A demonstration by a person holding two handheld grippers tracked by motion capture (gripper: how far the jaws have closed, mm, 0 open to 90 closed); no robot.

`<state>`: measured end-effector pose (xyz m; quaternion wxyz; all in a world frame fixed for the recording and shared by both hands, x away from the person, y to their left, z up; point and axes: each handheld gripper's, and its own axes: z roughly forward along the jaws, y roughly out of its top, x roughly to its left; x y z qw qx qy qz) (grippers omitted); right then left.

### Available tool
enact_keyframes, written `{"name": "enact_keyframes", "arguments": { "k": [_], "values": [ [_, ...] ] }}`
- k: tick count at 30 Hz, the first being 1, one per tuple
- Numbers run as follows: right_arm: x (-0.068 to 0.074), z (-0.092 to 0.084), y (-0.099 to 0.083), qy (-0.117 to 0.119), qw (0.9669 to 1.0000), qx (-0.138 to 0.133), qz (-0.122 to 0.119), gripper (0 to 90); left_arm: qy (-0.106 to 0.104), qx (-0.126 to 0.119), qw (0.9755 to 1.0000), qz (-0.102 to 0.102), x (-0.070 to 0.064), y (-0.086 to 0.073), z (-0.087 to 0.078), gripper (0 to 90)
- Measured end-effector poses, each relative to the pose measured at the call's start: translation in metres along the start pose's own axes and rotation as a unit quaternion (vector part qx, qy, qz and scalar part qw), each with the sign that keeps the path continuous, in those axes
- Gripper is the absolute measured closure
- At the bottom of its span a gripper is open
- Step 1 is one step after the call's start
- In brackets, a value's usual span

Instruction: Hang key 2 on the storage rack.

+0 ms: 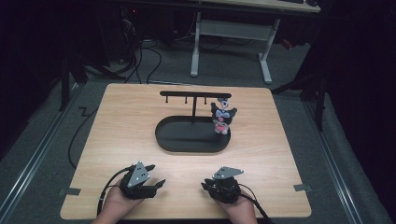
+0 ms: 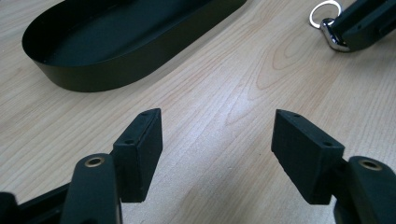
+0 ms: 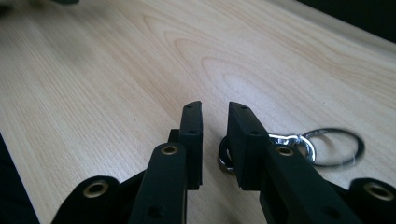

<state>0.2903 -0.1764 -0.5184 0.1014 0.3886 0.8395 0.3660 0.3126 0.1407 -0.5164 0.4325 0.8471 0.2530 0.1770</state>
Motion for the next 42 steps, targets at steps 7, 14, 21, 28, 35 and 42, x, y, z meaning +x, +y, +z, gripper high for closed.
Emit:
{"name": "enact_keyframes", "arguments": {
  "k": [7, 14, 21, 28, 35, 42],
  "values": [
    [-0.009, -0.013, -0.014, -0.029, 0.9995, 0.013, 0.004, 76.1, 0.0, 0.0, 1.0, 0.0, 0.001, 0.0, 0.0, 34.6],
    [-0.034, -0.043, -0.039, -0.06, 0.9973, 0.021, 0.037, 76.1, -0.002, -0.001, 1.0, 0.0, 0.001, 0.001, 0.001, 34.6],
    [-0.04, -0.058, -0.045, -0.065, 0.9963, 0.006, 0.056, 74.0, -0.002, 0.002, 1.0, 0.003, -0.001, 0.001, 0.002, 34.6],
    [-0.041, -0.052, -0.042, -0.076, 0.996, 0.007, 0.047, 67.7, 0.001, 0.001, 1.0, 0.001, 0.002, 0.0, 0.001, 34.6],
    [-0.042, -0.038, -0.033, -0.072, 0.9966, 0.023, 0.031, 58.5, 0.001, -0.001, 1.0, -0.001, 0.003, -0.001, -0.001, 34.7],
    [-0.043, -0.041, -0.036, -0.092, 0.9952, 0.028, 0.02, 56.2, 0.001, 0.0, 1.0, -0.003, 0.003, -0.001, -0.002, 34.7]
  ]
}}
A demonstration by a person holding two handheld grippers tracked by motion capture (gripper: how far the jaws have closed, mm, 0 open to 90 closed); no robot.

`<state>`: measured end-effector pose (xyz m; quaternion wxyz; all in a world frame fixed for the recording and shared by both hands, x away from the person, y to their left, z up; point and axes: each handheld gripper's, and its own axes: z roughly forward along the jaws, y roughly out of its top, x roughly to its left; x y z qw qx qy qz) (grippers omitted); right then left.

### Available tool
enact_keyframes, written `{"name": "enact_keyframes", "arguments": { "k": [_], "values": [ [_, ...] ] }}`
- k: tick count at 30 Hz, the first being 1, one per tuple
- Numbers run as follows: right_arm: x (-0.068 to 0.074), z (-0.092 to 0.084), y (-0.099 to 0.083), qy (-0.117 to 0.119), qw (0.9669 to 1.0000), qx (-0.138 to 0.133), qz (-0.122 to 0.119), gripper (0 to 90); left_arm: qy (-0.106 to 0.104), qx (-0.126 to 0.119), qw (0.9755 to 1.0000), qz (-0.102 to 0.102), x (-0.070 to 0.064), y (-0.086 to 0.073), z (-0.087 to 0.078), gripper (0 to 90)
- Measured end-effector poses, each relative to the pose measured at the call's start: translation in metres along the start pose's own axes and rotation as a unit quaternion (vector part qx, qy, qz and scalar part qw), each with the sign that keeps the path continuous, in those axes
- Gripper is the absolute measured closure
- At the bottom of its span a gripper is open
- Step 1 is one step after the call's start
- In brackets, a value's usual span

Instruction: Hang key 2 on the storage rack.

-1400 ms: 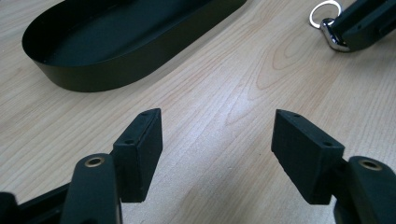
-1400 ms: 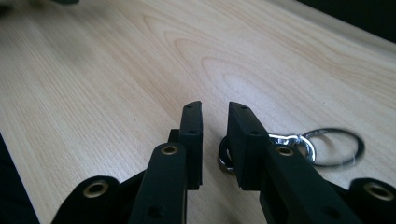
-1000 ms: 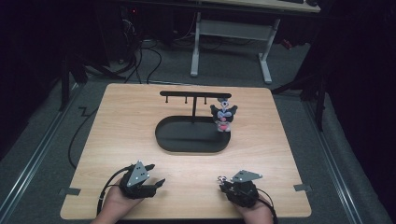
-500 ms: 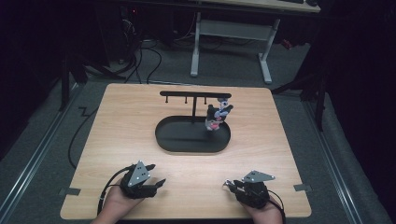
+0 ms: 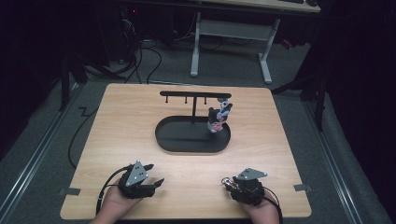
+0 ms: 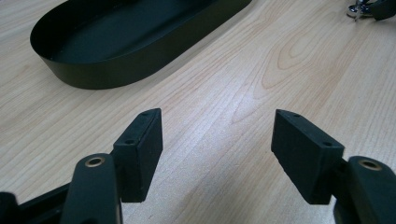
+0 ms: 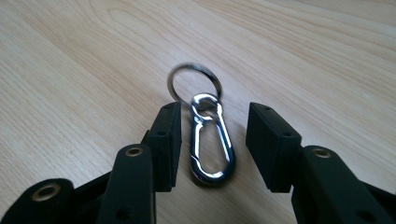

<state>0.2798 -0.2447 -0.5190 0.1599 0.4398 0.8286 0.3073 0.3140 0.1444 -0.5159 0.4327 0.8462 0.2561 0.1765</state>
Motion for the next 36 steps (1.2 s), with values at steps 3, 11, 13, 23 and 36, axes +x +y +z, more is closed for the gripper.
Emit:
{"name": "enact_keyframes", "arguments": {
  "k": [3, 11, 13, 23, 36],
  "values": [
    [-0.006, -0.005, -0.005, -0.008, 0.9999, 0.002, 0.01, 58.9, 0.0, 0.001, 1.0, 0.0, 0.0, 0.0, 0.001, 34.7],
    [-0.017, -0.012, -0.01, 0.001, 0.999, -0.003, 0.045, 59.3, 0.0, 0.005, 1.0, 0.003, -0.002, 0.0, 0.003, 34.7],
    [-0.016, -0.01, -0.006, 0.005, 0.9992, -0.006, 0.039, 58.5, 0.001, 0.006, 1.0, 0.003, -0.001, 0.0, 0.003, 34.7],
    [-0.022, 0.014, 0.025, 0.062, 0.9975, 0.028, 0.02, 52.1, 0.004, 0.004, 1.0, 0.0, 0.001, -0.001, 0.001, 34.7],
    [-0.011, 0.011, 0.037, 0.058, 0.9966, 0.046, -0.036, 86.9, 0.005, 0.004, 1.0, 0.002, 0.001, 0.0, 0.001, 34.7]
  ]
}}
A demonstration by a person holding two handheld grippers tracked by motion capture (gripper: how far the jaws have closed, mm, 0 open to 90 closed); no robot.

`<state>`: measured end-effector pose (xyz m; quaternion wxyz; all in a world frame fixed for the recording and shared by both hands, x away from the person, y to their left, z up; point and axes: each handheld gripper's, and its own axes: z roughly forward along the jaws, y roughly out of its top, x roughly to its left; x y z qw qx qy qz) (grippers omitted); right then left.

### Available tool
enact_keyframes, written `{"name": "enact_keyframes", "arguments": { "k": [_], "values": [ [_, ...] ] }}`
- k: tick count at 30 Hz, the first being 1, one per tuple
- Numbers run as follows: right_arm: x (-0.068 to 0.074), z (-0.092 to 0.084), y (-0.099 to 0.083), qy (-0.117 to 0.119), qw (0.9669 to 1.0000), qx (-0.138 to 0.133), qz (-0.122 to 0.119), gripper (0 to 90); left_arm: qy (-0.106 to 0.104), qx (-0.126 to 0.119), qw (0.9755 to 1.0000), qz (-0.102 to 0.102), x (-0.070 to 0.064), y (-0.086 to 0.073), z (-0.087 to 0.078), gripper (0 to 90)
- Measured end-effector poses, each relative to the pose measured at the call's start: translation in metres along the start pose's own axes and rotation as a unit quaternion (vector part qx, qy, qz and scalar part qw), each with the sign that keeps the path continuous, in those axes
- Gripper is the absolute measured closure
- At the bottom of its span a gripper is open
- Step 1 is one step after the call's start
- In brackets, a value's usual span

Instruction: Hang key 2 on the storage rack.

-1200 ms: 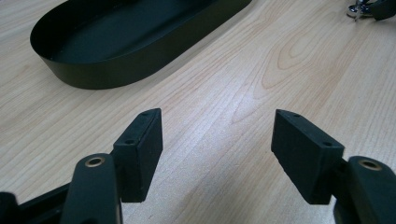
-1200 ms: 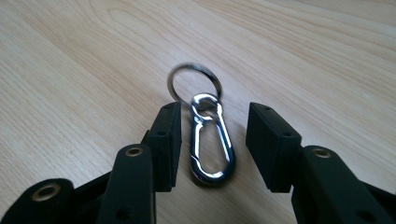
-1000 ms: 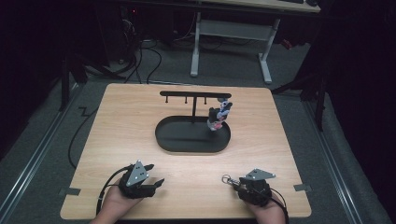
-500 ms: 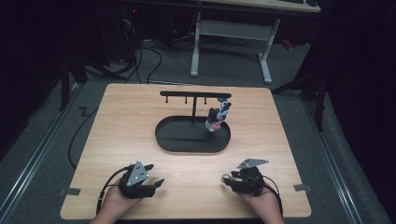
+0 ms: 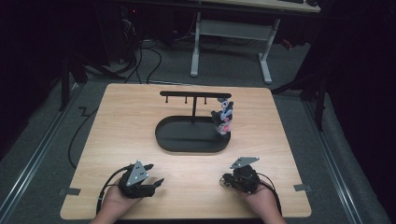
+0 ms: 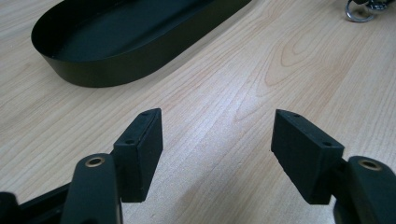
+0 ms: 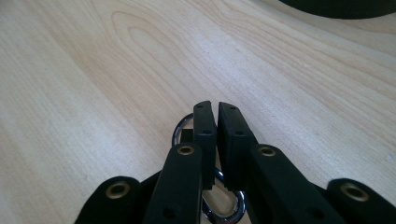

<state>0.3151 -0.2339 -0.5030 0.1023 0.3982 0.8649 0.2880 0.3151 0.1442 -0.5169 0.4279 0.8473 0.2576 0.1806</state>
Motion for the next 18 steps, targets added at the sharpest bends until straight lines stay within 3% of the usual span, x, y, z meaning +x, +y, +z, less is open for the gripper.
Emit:
{"name": "enact_keyframes", "arguments": {
  "k": [5, 9, 13, 18],
  "values": [
    [0.0, -0.01, 0.002, -0.016, 0.9998, -0.003, -0.008, 88.2, -0.001, 0.001, 1.0, 0.001, 0.0, 0.0, 0.0, 34.7],
    [-0.004, -0.017, 0.002, -0.063, 0.9979, -0.005, -0.015, 88.8, -0.001, 0.001, 1.0, 0.003, 0.0, 0.0, 0.0, 34.7],
    [-0.008, -0.018, -0.002, -0.065, 0.9978, 0.001, -0.008, 88.4, 0.0, 0.002, 1.0, 0.004, 0.0, 0.0, 0.0, 34.7],
    [-0.011, -0.021, -0.007, -0.058, 0.9981, 0.018, 0.008, 80.7, 0.0, 0.002, 1.0, 0.004, 0.0, 0.0, 0.0, 34.7]
  ]
}}
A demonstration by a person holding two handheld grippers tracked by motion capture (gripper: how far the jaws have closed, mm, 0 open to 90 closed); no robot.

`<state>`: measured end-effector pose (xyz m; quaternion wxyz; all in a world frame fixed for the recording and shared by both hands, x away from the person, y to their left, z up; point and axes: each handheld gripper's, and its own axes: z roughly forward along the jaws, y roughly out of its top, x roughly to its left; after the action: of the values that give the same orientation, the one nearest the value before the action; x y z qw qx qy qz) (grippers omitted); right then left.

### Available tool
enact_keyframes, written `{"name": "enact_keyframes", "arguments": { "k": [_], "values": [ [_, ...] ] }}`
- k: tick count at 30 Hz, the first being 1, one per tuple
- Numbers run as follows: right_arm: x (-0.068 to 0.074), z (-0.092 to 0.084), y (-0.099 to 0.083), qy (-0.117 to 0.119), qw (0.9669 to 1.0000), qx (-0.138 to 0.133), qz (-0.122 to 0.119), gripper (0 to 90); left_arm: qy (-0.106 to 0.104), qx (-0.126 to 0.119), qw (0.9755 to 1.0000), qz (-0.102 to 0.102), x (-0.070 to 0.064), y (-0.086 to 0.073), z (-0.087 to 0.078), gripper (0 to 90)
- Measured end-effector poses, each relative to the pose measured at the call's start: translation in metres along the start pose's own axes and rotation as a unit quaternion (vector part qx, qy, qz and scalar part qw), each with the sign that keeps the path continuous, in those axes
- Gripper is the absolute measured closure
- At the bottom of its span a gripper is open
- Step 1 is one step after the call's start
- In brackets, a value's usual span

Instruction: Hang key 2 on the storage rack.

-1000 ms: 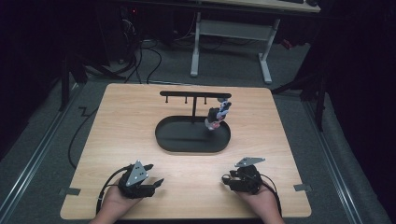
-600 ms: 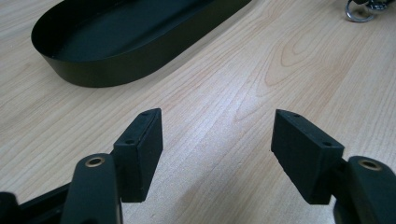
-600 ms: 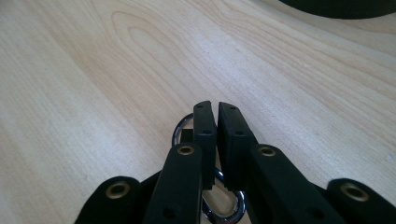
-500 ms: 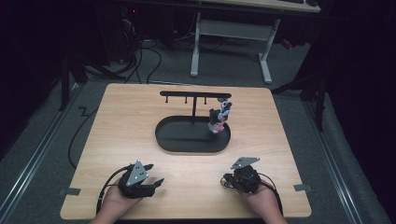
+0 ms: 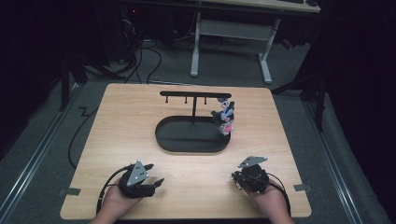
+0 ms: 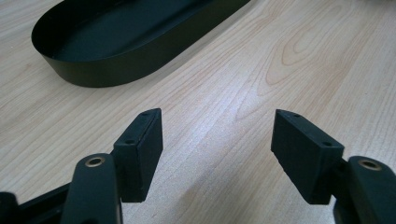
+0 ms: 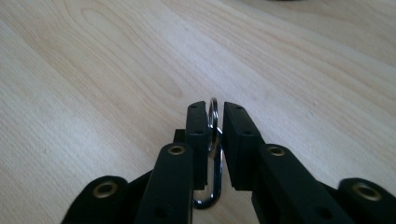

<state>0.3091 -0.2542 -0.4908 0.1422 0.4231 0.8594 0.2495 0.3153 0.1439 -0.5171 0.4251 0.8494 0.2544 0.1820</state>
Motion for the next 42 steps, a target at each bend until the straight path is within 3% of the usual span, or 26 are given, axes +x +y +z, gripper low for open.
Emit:
{"name": "enact_keyframes", "arguments": {
  "k": [6, 9, 16, 21, 24, 29, 34, 36, 42],
  "values": [
    [-0.005, -0.003, 0.0, 0.023, 0.9991, 0.033, 0.015, 77.3, 0.0, -0.001, 1.0, 0.0, -0.001, 0.001, 0.0, 34.7],
    [-0.007, -0.002, 0.006, 0.029, 0.9979, 0.057, 0.009, 77.5, 0.0, 0.0, 1.0, 0.002, -0.001, 0.001, 0.0, 34.8],
    [-0.012, 0.0, 0.019, 0.036, 0.9927, 0.113, 0.018, 78.4, 0.001, -0.001, 1.0, 0.002, 0.0, 0.001, 0.0, 34.8],
    [-0.011, 0.003, 0.027, 0.041, 0.9892, 0.14, 0.016, 78.5, 0.001, -0.003, 1.0, 0.002, 0.001, 0.0, -0.001, 34.8],
    [-0.01, 0.005, 0.031, 0.032, 0.9877, 0.152, 0.018, 81.0, 0.001, -0.004, 1.0, 0.001, 0.001, 0.001, -0.001, 34.7],
    [-0.011, 0.009, 0.033, 0.032, 0.9858, 0.163, 0.022, 88.2, 0.001, -0.005, 1.0, 0.001, 0.001, 0.001, -0.002, 34.8],
    [-0.009, 0.007, 0.031, 0.039, 0.9857, 0.162, 0.029, 89.3, 0.001, -0.005, 1.0, 0.001, 0.001, 0.001, -0.002, 34.7],
    [-0.009, 0.007, 0.03, 0.037, 0.9874, 0.154, 0.011, 89.3, 0.001, -0.006, 1.0, 0.001, 0.001, 0.001, -0.002, 34.8],
    [-0.009, 0.0, 0.028, 0.039, 0.99, 0.135, 0.014, 89.3, 0.004, -0.011, 0.9999, 0.0, 0.001, 0.001, -0.002, 34.9]
  ]
}}
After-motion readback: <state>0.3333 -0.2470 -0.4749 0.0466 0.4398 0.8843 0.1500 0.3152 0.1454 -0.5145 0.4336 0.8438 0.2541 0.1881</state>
